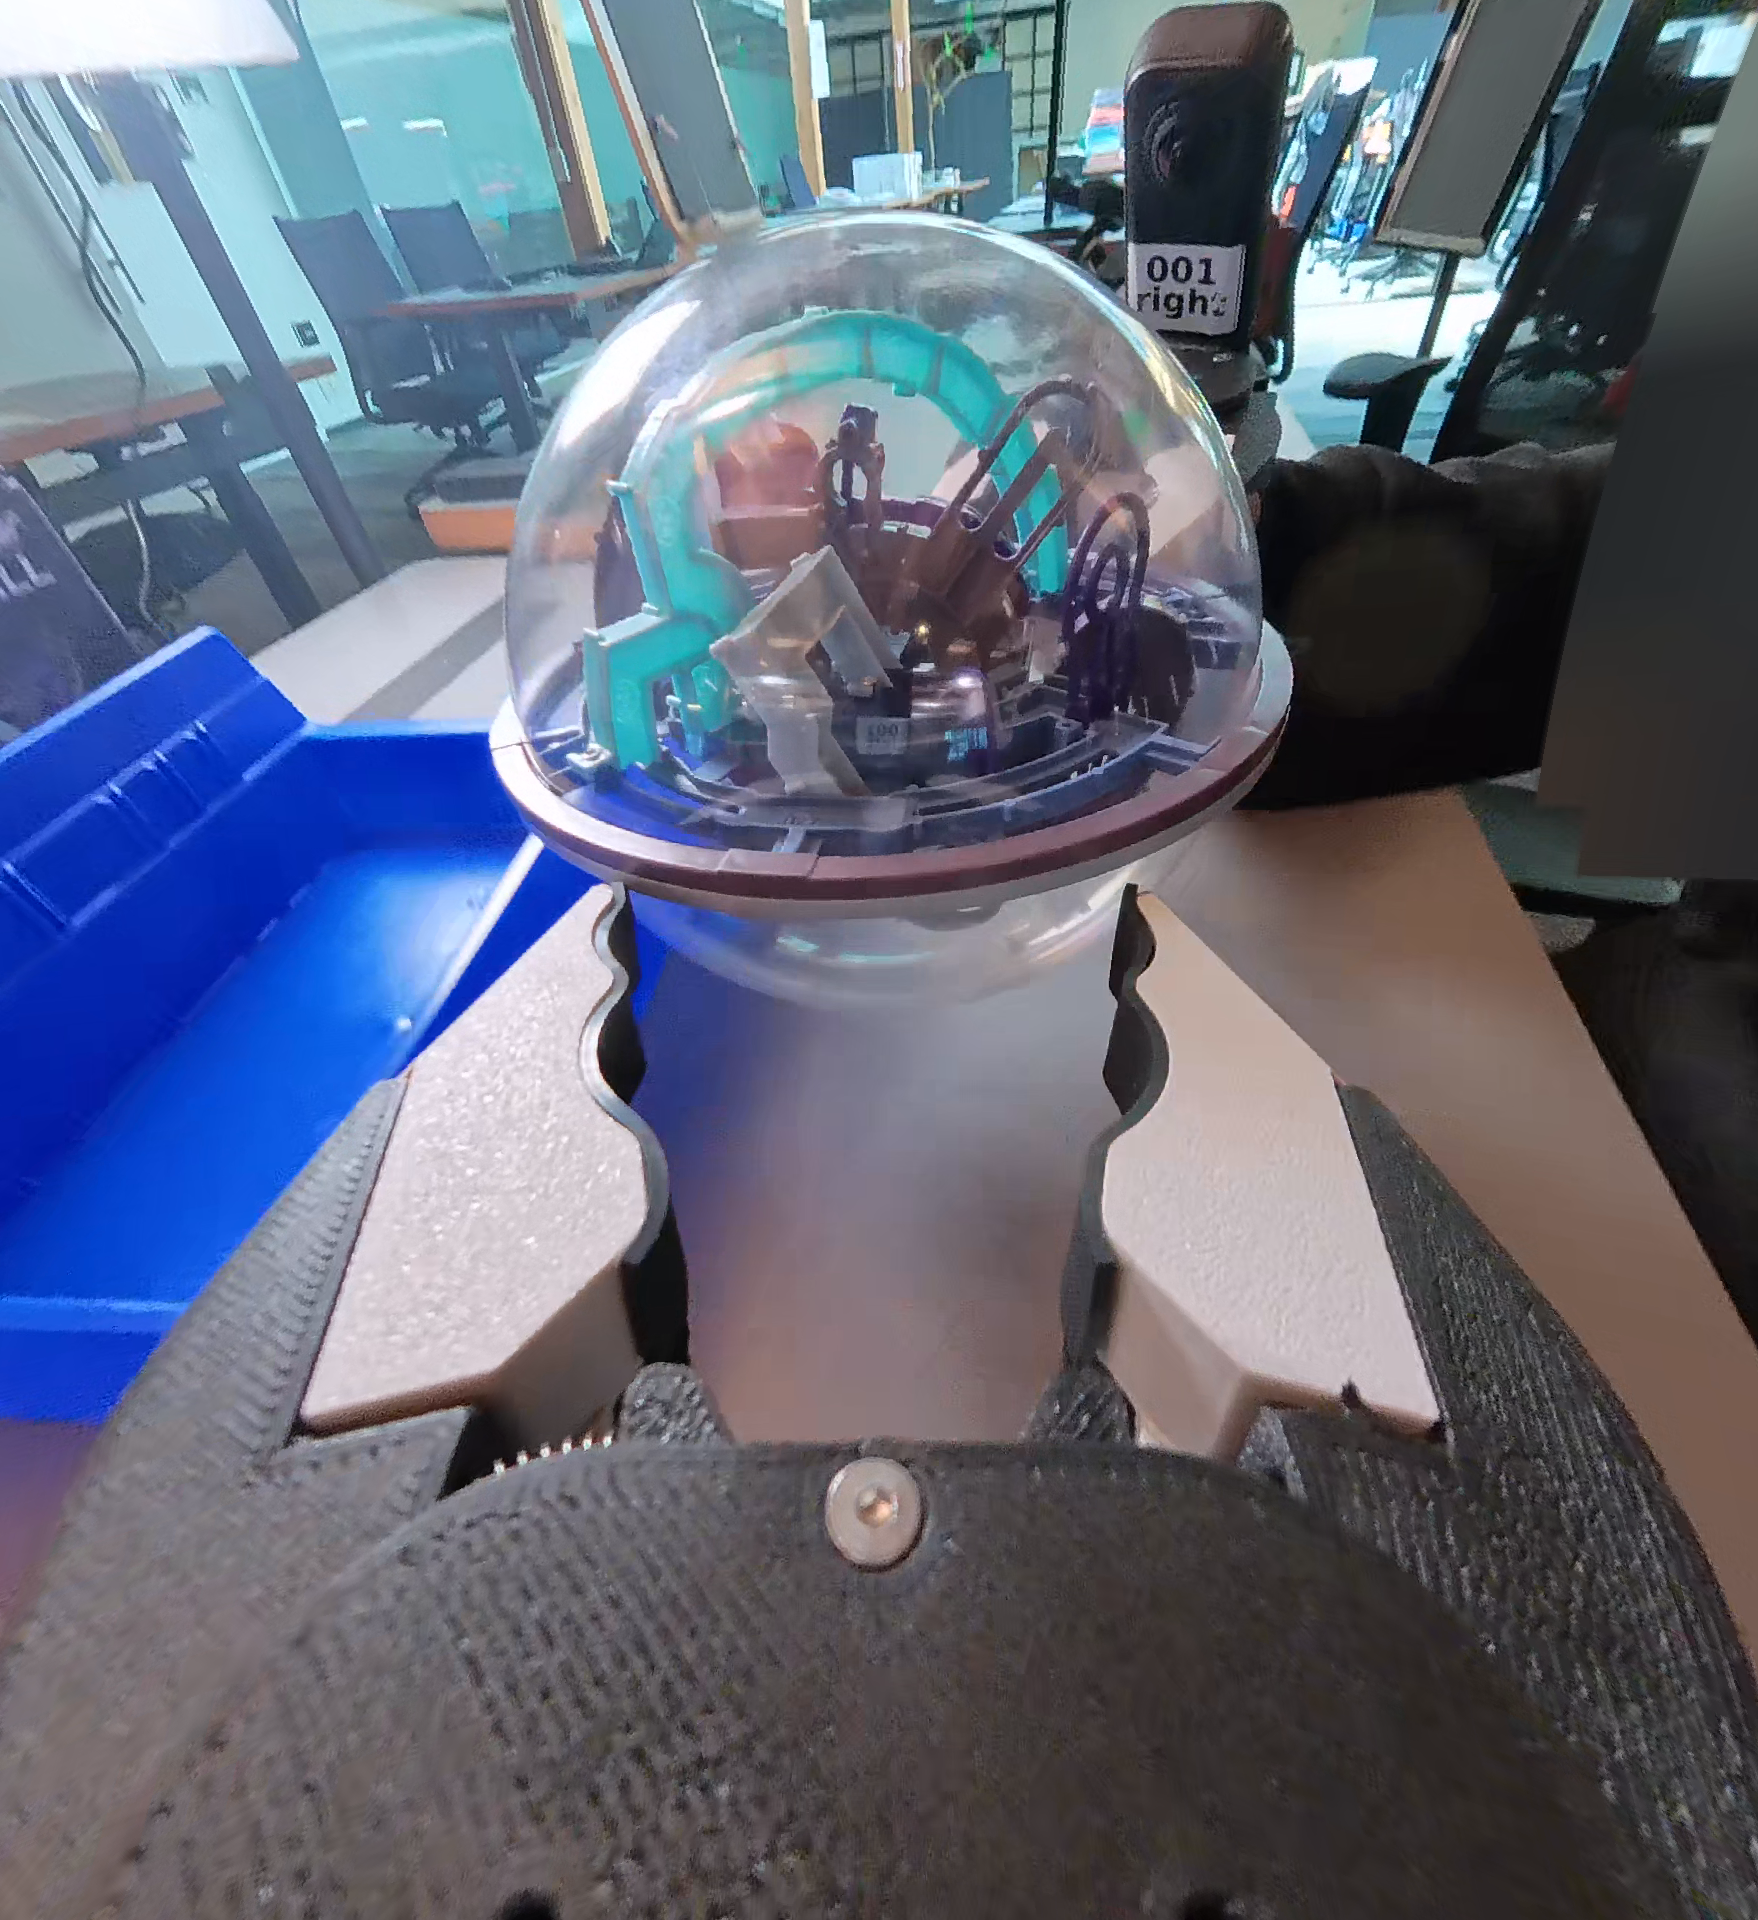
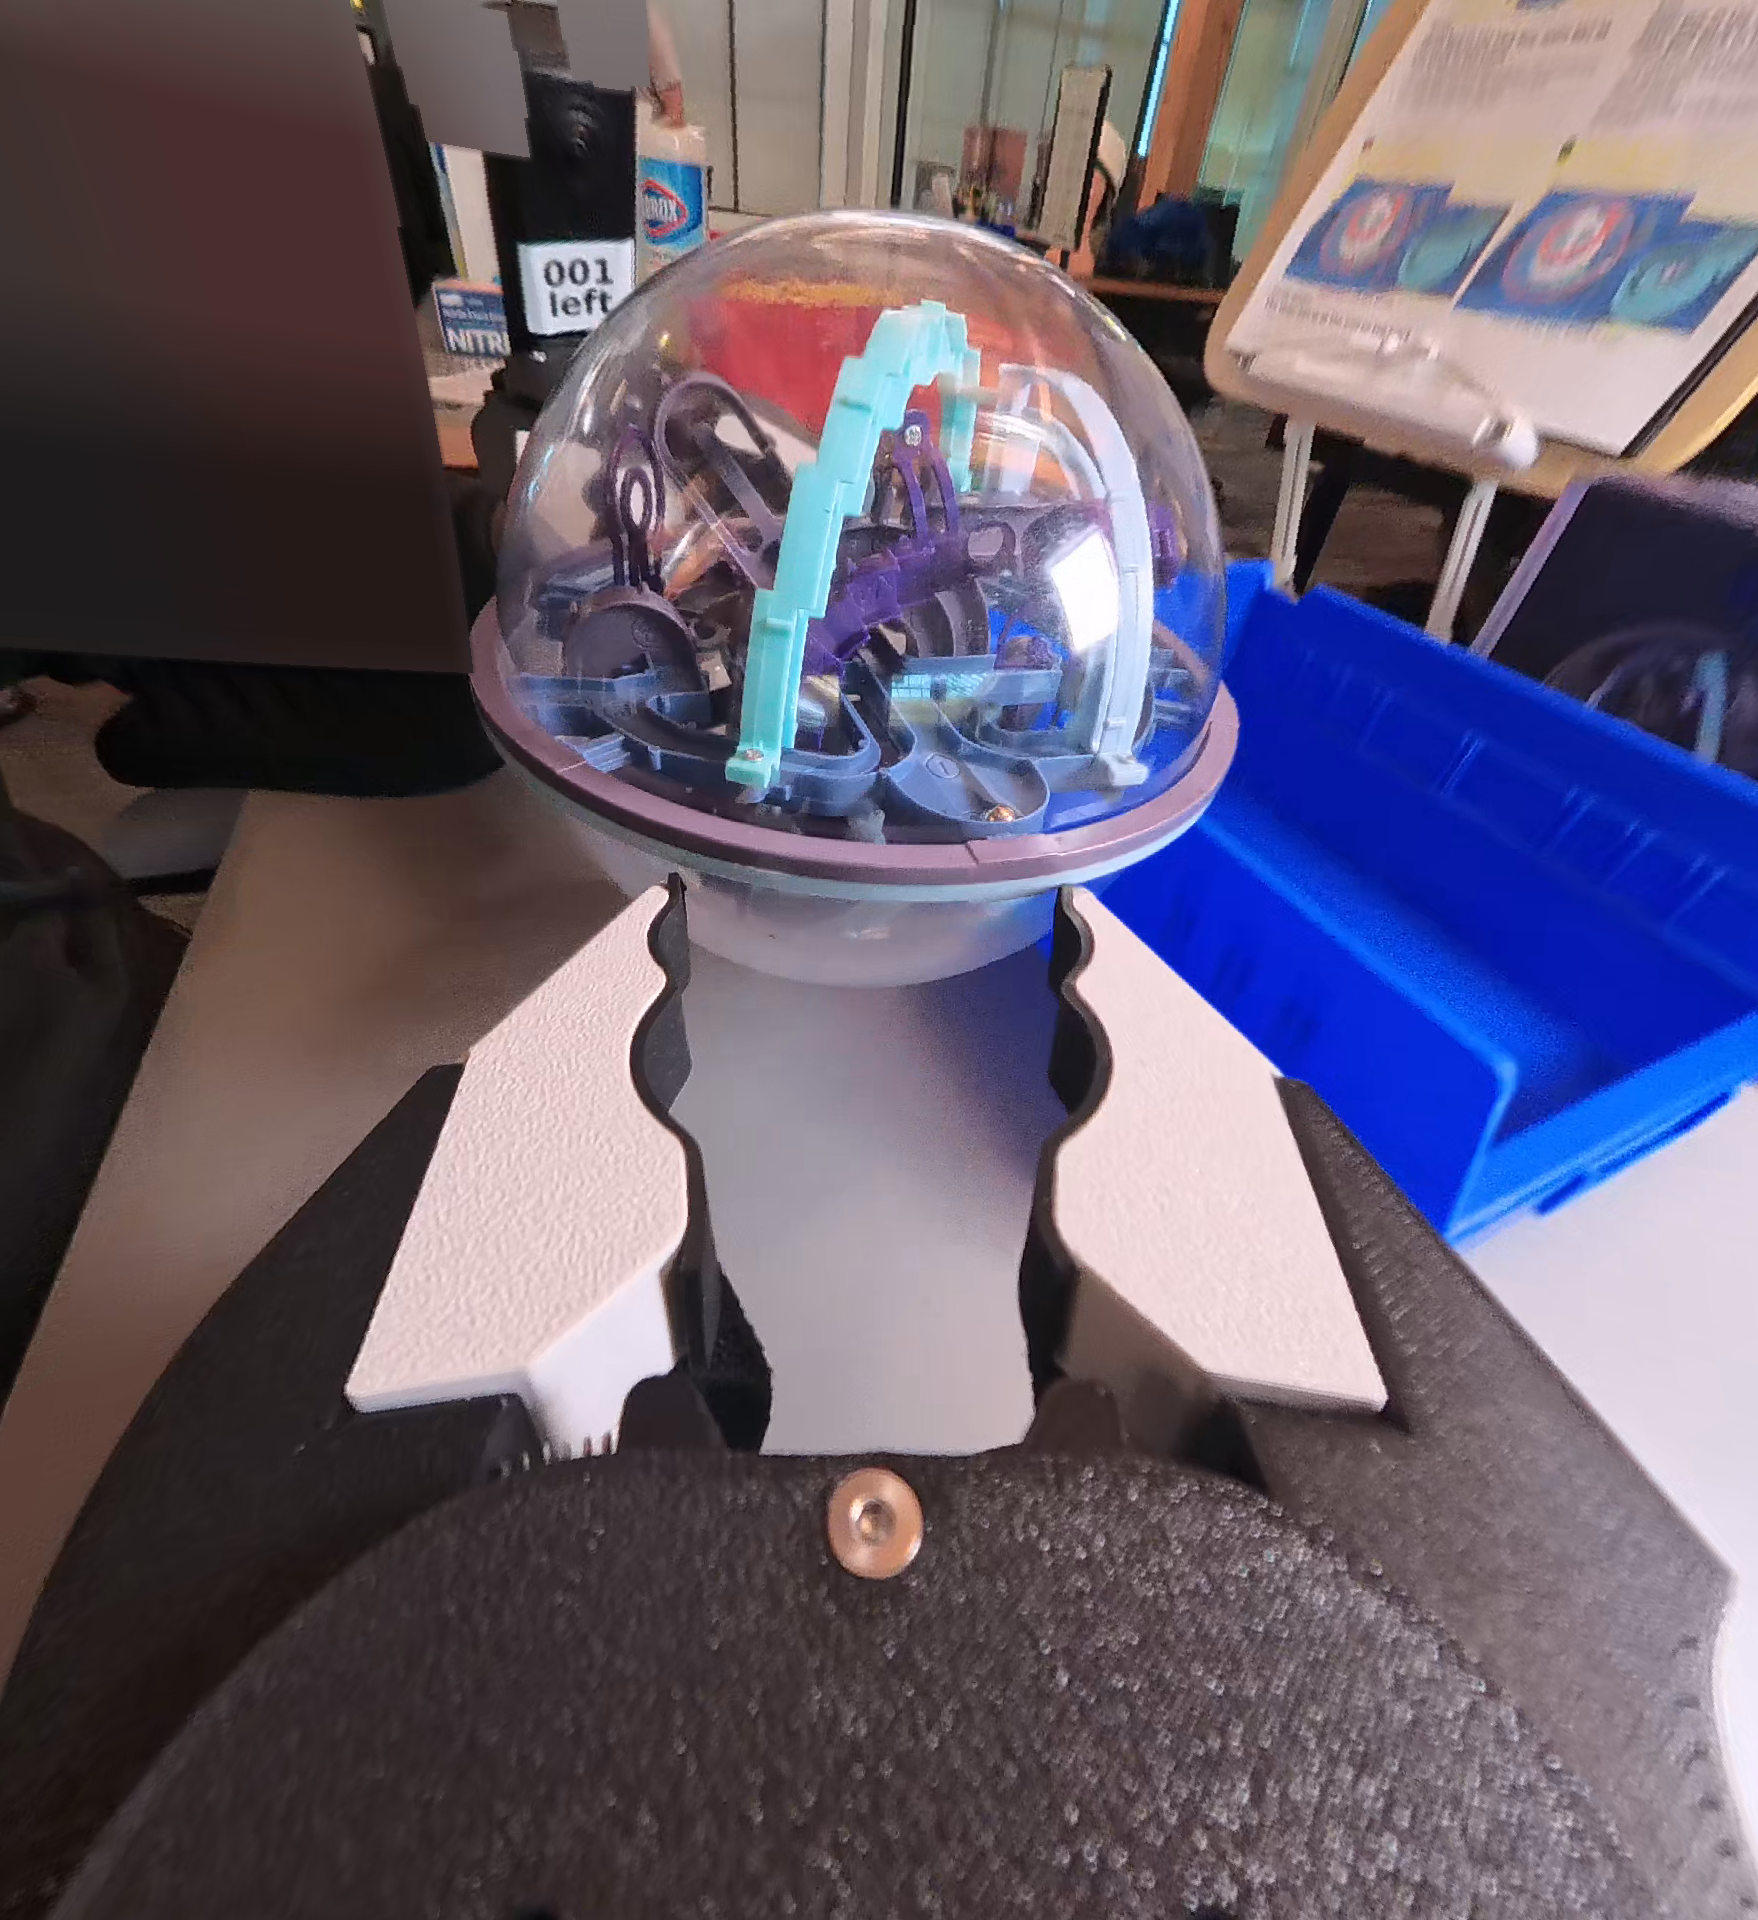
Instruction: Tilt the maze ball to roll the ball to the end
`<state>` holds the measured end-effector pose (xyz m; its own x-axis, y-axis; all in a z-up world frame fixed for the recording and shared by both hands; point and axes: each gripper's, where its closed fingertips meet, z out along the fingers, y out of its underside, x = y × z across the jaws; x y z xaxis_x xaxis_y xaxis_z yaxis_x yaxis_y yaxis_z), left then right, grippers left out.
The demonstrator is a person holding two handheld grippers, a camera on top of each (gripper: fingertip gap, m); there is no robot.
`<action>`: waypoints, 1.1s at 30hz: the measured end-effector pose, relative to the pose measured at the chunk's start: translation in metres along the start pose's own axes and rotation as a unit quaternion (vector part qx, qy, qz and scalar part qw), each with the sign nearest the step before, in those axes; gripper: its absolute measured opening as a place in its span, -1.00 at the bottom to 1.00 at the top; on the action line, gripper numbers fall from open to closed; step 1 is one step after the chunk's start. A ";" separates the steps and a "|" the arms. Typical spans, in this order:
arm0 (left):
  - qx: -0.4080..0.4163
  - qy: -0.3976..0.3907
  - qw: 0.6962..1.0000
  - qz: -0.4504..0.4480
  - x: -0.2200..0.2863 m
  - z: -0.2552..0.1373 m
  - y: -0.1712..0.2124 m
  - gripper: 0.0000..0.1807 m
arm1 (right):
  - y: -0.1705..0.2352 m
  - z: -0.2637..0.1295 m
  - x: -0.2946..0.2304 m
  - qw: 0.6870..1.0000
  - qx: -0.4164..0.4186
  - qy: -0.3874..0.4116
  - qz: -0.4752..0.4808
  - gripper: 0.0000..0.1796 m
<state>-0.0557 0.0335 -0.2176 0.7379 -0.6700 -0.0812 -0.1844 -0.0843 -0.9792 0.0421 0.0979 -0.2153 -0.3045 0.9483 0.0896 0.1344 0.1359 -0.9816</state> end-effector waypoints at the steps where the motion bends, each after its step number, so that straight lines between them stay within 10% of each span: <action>1: 0.003 -0.002 1.000 0.002 -0.001 -0.001 -0.008 0.00 | -0.011 -0.002 0.002 1.000 0.006 0.001 -0.009 -0.23; 19: 0.055 -0.004 0.998 0.040 -0.025 -0.043 -0.202 0.02 | -0.231 -0.030 0.015 0.989 0.091 0.012 -0.114 -0.23; 33: 0.055 -0.006 0.996 0.076 -0.014 -0.071 -0.274 0.03 | -0.301 -0.040 -0.004 0.981 0.123 0.023 -0.147 -0.22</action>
<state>-0.0613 0.0132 0.0647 0.7145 -0.6603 -0.2314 -0.2232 0.0983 -0.9698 0.0405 0.0648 0.0868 -0.2525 0.8911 0.3772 -0.1854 0.3380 -0.9227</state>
